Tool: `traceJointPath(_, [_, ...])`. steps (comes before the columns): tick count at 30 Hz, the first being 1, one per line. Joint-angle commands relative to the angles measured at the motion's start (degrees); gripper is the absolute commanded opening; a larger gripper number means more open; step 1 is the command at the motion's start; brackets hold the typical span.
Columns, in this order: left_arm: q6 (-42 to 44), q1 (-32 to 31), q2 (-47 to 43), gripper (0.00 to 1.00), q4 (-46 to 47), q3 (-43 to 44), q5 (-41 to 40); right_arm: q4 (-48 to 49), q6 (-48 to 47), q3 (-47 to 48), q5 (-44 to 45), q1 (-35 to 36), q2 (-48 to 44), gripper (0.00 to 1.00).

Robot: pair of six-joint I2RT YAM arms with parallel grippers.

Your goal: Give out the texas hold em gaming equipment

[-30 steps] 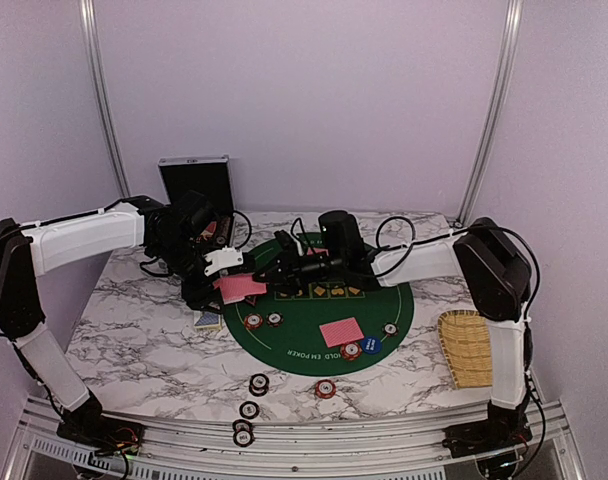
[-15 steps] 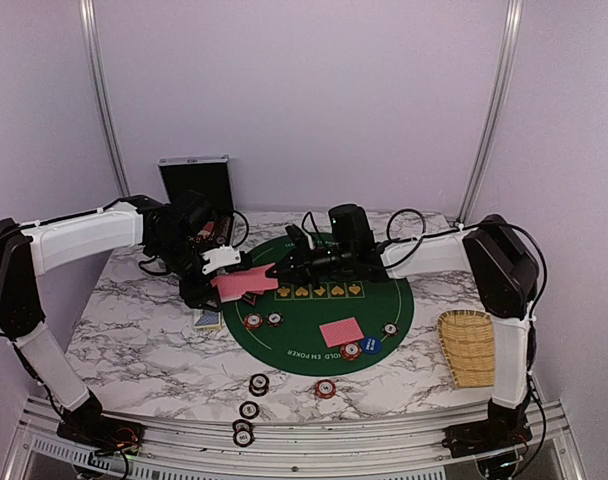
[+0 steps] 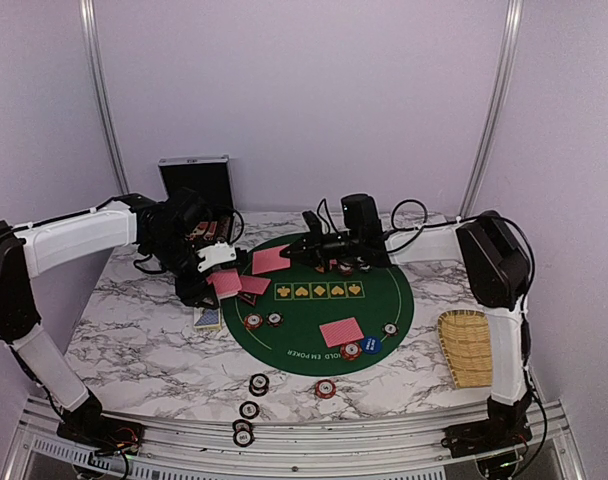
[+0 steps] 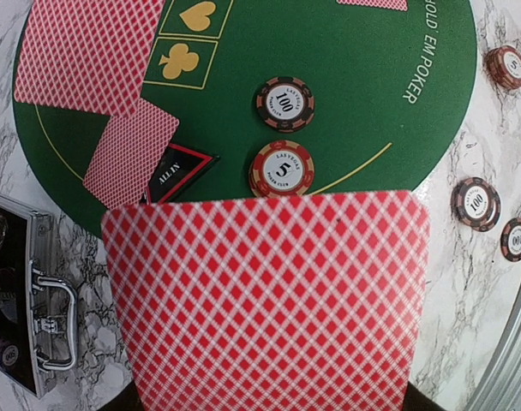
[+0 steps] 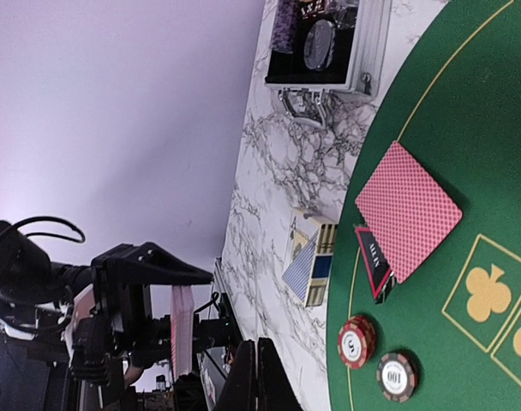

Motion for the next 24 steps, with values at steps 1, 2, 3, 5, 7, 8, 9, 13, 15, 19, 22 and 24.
traceJointPath(1, [0.3, 0.2, -2.5, 0.00, -1.9, -0.3, 1.0, -3.2, -0.5, 7.9, 2.2, 1.1, 6.1, 0.00])
traceJointPath(2, [0.3, 0.1, -2.5, 0.00, -1.9, -0.3, 1.0, -4.0, -0.6, 9.6, 2.6, 1.4, 7.4, 0.00])
traceJointPath(3, [0.3, 0.1, -2.4, 0.00, -2.0, -0.3, 1.1, -4.6, -0.8, 11.0, 3.0, 1.9, 8.5, 0.00])
traceJointPath(5, [0.2, 0.1, -2.3, 0.00, -2.0, -0.3, 1.2, -5.6, -0.9, 13.5, 3.8, 2.7, 10.7, 0.00])
traceJointPath(7, [0.2, 0.1, -2.2, 0.00, -2.0, -0.2, 1.5, -6.8, -1.1, 15.6, 4.7, 3.7, 12.6, 0.00])
traceJointPath(8, [0.2, 0.1, -2.1, 0.00, -2.0, -0.1, 1.6, -7.5, -1.4, 16.6, 5.2, 4.1, 13.3, 0.00])
traceJointPath(9, [0.2, 0.1, -2.0, 0.00, -2.1, 0.0, 1.6, -7.9, -1.6, 17.3, 5.8, 4.4, 14.0, 0.00])
traceJointPath(13, [0.2, 0.1, -1.9, 0.00, -2.0, 0.0, 1.9, -10.2, -3.2, 19.6, 7.8, 5.5, 15.9, 0.04])
traceJointPath(15, [0.2, 0.1, -1.9, 0.00, -2.0, 0.0, 1.9, -13.9, -5.8, 21.6, 9.5, 5.7, 16.4, 0.08])
traceJointPath(19, [0.1, 0.1, -2.0, 0.00, -2.1, 0.1, 2.1, -20.1, -9.8, 23.4, 11.6, 5.6, 16.1, 0.21])
traceJointPath(22, [0.0, 0.1, -2.0, 0.00, -2.1, 0.0, 2.2, -22.5, -12.0, 23.5, 13.0, 5.3, 15.1, 0.29])
traceJointPath(24, [-0.1, 0.1, -2.0, 0.00, -2.1, 0.0, 2.2, -23.6, -13.1, 23.0, 14.0, 5.1, 13.9, 0.33])
